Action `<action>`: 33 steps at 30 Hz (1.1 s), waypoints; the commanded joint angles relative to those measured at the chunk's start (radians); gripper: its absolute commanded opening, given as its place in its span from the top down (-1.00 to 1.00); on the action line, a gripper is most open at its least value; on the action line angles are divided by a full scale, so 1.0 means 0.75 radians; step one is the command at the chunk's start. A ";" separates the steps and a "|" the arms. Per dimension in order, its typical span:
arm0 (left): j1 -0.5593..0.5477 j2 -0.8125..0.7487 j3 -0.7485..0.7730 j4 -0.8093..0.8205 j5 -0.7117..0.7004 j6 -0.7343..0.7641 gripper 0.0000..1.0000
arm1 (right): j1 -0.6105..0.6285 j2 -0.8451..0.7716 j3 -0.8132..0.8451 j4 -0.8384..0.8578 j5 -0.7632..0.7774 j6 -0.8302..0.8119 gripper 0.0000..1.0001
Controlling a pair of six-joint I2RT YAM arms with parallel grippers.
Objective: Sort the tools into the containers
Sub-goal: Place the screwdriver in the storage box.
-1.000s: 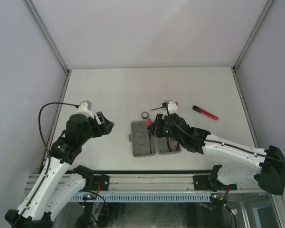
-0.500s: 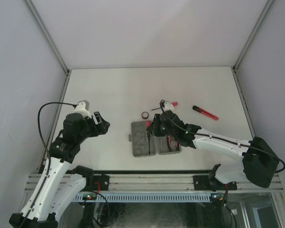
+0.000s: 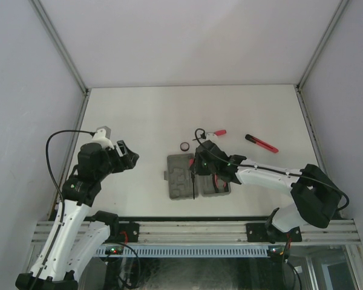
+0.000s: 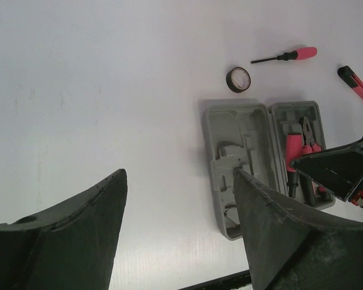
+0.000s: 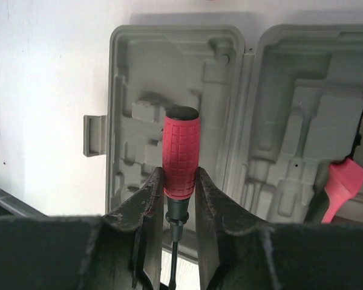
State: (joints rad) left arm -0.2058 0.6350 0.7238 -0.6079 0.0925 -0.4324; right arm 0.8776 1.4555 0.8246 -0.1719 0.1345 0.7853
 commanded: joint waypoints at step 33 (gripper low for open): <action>0.020 0.013 0.055 0.062 0.045 0.024 -0.47 | -0.237 0.120 0.126 -0.052 -0.079 -0.283 0.98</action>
State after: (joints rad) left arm -0.1997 0.6476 0.7238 -0.6044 0.1097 -0.4324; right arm 0.7109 1.5246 0.8665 -0.2691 0.1059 0.5941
